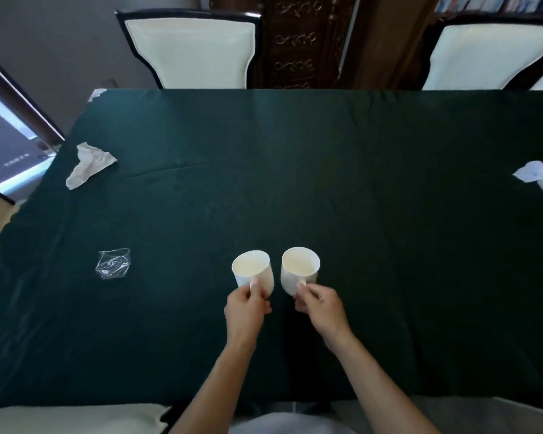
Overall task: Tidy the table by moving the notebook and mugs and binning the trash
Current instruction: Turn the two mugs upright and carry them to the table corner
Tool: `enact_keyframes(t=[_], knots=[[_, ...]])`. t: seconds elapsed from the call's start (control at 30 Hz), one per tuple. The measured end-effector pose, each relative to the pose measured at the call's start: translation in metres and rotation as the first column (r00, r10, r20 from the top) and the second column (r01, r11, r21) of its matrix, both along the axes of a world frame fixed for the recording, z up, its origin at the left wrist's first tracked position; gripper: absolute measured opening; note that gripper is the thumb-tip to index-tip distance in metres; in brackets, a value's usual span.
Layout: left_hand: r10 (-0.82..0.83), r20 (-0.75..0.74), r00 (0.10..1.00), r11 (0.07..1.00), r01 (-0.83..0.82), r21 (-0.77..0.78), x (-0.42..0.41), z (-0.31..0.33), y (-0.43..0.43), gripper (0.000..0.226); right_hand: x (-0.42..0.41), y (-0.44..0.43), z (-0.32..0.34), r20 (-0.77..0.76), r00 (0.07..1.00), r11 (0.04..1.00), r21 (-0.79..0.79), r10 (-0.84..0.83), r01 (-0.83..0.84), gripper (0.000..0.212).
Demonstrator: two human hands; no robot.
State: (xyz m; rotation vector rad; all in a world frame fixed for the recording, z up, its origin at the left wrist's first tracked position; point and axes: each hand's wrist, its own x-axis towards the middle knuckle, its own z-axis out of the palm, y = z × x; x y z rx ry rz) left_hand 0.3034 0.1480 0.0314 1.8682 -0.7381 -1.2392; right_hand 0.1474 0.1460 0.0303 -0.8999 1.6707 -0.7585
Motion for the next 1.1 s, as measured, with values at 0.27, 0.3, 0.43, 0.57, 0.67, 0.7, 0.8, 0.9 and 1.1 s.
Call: enact_keyframes(t=[0.27, 0.3, 0.43, 0.57, 0.67, 0.7, 0.8, 0.9, 1.1], knots=[[-0.087, -0.096, 0.992, 0.981, 0.068, -0.182, 0.017, 0.083, -0.018, 0.042, 0.027, -0.007, 0.081, 0.053, 0.990, 0.966, -0.221, -0.129, 0.138, 0.033], [-0.107, -0.083, 0.991, 0.973, 0.087, -0.214, 0.023, 0.095, -0.019, 0.043, 0.031, -0.008, 0.094, 0.062, 0.989, 0.955, -0.257, -0.138, 0.149, 0.032], [-0.140, -0.024, 0.990, 0.928, 0.123, -0.352, 0.045, 0.142, -0.018, 0.043, 0.043, -0.005, 0.145, 0.065, 0.990, 0.905, -0.402, -0.125, 0.140, 0.030], [-0.139, -0.026, 0.990, 0.869, 0.110, -0.482, 0.063, 0.185, -0.004, 0.043, 0.058, 0.008, 0.189, 0.084, 0.993, 0.844, -0.525, -0.079, 0.111, 0.030], [-0.131, -0.013, 0.991, 0.825, 0.102, -0.555, 0.076, 0.211, 0.016, 0.043, 0.069, 0.027, 0.214, 0.091, 0.995, 0.795, -0.600, -0.041, 0.088, 0.028], [-0.122, -0.008, 0.993, 0.813, 0.095, -0.574, 0.081, 0.218, 0.025, 0.042, 0.073, 0.035, 0.220, 0.088, 0.996, 0.786, -0.614, -0.030, 0.078, 0.027], [-0.084, -0.011, 0.996, 0.780, 0.058, -0.623, 0.099, 0.235, 0.057, 0.041, 0.084, 0.064, 0.236, 0.079, 0.997, 0.766, -0.642, 0.012, 0.042, 0.024], [-0.039, -0.033, 0.999, 0.757, 0.008, -0.653, 0.120, 0.249, 0.098, 0.041, 0.098, 0.098, 0.247, 0.080, 0.995, 0.748, -0.664, 0.052, 0.014, 0.023], [0.078, -0.044, 0.996, 0.754, -0.088, -0.651, 0.167, 0.269, 0.178, 0.046, 0.140, 0.166, 0.261, 0.114, 0.983, 0.728, -0.685, 0.143, -0.027, 0.021]])
